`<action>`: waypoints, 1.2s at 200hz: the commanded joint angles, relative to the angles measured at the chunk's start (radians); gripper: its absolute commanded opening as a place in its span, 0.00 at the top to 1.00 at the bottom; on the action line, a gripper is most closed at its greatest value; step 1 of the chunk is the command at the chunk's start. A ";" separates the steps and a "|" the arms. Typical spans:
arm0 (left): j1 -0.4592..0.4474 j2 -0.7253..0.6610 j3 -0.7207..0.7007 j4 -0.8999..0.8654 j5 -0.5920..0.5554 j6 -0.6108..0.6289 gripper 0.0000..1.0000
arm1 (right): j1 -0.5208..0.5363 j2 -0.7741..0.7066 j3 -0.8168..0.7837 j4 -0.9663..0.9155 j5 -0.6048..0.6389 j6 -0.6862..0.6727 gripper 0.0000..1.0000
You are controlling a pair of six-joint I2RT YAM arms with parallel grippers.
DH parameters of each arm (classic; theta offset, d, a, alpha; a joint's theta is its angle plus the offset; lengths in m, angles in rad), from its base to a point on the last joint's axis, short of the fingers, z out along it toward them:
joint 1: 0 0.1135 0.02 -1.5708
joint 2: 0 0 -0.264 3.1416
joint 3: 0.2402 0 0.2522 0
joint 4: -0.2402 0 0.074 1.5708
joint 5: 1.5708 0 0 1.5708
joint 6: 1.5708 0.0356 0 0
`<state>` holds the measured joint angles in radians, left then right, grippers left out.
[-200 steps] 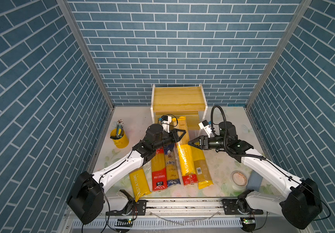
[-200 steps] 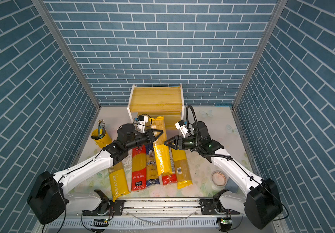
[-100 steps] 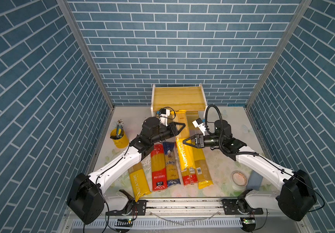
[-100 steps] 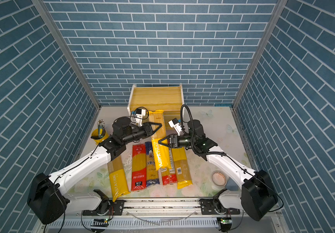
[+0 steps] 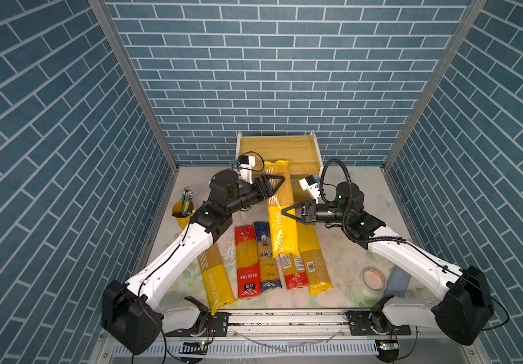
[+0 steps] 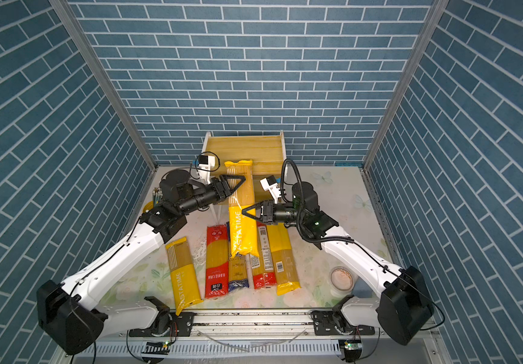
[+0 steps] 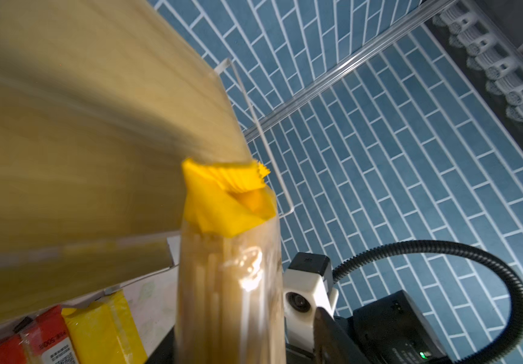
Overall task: Arrange pasta packages on shelves
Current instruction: Place the pasta bag on the shelf.
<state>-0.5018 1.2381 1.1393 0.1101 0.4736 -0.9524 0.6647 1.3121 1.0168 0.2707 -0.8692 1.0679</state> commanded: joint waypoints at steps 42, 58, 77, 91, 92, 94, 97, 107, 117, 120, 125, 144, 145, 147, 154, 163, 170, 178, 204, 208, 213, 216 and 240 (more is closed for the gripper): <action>0.095 -0.091 0.043 -0.059 0.009 0.045 0.35 | 0.001 0.047 0.249 0.030 0.091 0.077 1.00; 0.119 -0.118 0.060 -0.157 -0.026 0.100 0.34 | 0.001 0.086 0.367 -0.111 0.147 0.040 1.00; 0.140 -0.155 0.078 -0.279 -0.102 0.176 0.32 | -0.001 0.170 0.506 -0.234 0.188 0.029 1.00; 0.154 -0.178 0.096 -0.366 -0.159 0.234 0.29 | 0.000 0.229 0.572 -0.246 0.198 0.050 1.00; 0.155 -0.179 0.097 -0.369 -0.162 0.238 0.29 | 0.000 0.232 0.576 -0.246 0.199 0.052 1.00; 0.156 -0.181 0.100 -0.383 -0.169 0.247 0.28 | 0.001 0.239 0.583 -0.244 0.202 0.054 1.00; 0.157 -0.185 0.105 -0.401 -0.182 0.258 0.28 | 0.000 0.247 0.593 -0.242 0.205 0.057 1.00; 0.160 -0.189 0.118 -0.454 -0.223 0.291 0.28 | 0.000 0.277 0.632 -0.243 0.224 0.057 1.00; 0.161 -0.195 0.127 -0.492 -0.254 0.318 0.28 | -0.002 0.310 0.686 -0.271 0.260 0.053 1.00; 0.161 -0.196 0.128 -0.500 -0.265 0.325 0.28 | -0.002 0.322 0.704 -0.279 0.271 0.051 1.00; 0.162 -0.200 0.127 -0.511 -0.280 0.332 0.28 | -0.004 0.342 0.734 -0.292 0.286 0.050 1.00; 0.163 -0.210 0.127 -0.523 -0.313 0.345 0.28 | -0.004 0.425 0.836 -0.292 0.318 0.072 1.00; 0.164 -0.210 0.127 -0.524 -0.314 0.345 0.28 | -0.004 0.429 0.842 -0.293 0.319 0.072 1.00; 0.163 -0.211 0.128 -0.524 -0.316 0.345 0.28 | -0.004 0.438 0.853 -0.296 0.322 0.074 1.00; 0.163 -0.210 0.128 -0.527 -0.317 0.346 0.29 | -0.002 0.465 0.892 -0.313 0.328 0.076 1.00; 0.163 -0.211 0.129 -0.529 -0.313 0.350 0.29 | -0.004 0.497 0.941 -0.338 0.340 0.066 1.00; 0.163 -0.210 0.125 -0.528 -0.312 0.350 0.29 | -0.004 0.523 0.988 -0.372 0.347 0.053 1.00; 0.163 -0.214 0.116 -0.516 -0.306 0.349 0.29 | -0.004 0.565 1.056 -0.422 0.352 0.027 1.00; 0.163 -0.227 0.082 -0.482 -0.288 0.328 0.29 | -0.004 0.699 1.257 -0.517 0.342 0.016 1.00; 0.163 -0.229 0.078 -0.480 -0.286 0.328 0.29 | -0.004 0.716 1.286 -0.533 0.337 0.014 1.00; 0.163 -0.232 0.076 -0.480 -0.285 0.329 0.29 | -0.003 0.736 1.316 -0.555 0.332 0.016 1.00; 0.163 -0.236 0.072 -0.481 -0.286 0.329 0.29 | -0.004 0.745 1.333 -0.564 0.330 0.016 1.00; 0.163 -0.256 0.057 -0.482 -0.296 0.333 0.29 | 0.000 0.778 1.382 -0.599 0.322 0.016 1.00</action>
<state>-0.3447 1.0096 1.2148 -0.3847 0.1833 -0.6350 0.6636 2.0872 2.2925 -0.3359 -0.5468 1.1233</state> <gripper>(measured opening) 0.713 0.180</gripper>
